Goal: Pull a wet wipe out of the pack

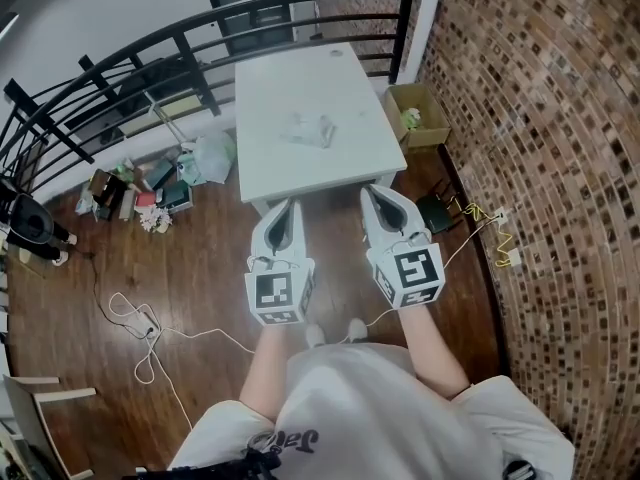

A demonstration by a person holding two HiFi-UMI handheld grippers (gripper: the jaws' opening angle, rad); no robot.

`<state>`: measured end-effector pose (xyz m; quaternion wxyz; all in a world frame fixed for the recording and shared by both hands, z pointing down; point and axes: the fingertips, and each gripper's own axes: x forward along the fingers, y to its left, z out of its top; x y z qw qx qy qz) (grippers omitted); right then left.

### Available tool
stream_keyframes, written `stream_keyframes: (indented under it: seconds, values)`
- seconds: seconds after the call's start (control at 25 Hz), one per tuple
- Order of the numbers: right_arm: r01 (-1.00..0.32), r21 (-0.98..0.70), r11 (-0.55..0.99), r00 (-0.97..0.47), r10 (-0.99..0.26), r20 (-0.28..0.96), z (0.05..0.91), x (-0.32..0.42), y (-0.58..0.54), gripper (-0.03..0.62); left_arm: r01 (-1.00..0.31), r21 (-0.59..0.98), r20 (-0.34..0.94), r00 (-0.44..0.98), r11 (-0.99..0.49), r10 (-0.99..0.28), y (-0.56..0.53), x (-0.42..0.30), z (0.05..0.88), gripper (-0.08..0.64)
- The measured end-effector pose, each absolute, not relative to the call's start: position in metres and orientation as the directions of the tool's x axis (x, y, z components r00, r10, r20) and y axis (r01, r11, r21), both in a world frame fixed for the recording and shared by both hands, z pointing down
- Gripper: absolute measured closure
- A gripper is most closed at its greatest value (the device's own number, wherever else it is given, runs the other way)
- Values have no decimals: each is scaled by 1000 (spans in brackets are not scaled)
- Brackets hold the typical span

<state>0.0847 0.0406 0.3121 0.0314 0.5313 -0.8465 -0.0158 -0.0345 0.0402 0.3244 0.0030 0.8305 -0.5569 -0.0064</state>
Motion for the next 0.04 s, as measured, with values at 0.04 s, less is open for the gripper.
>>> stream_keyframes:
  seconds: [0.04]
  values:
    - [-898,60,435,-434,-900,37,312,83,40,600,-924,15,-5,381,-381,-924,40,-35,323,543]
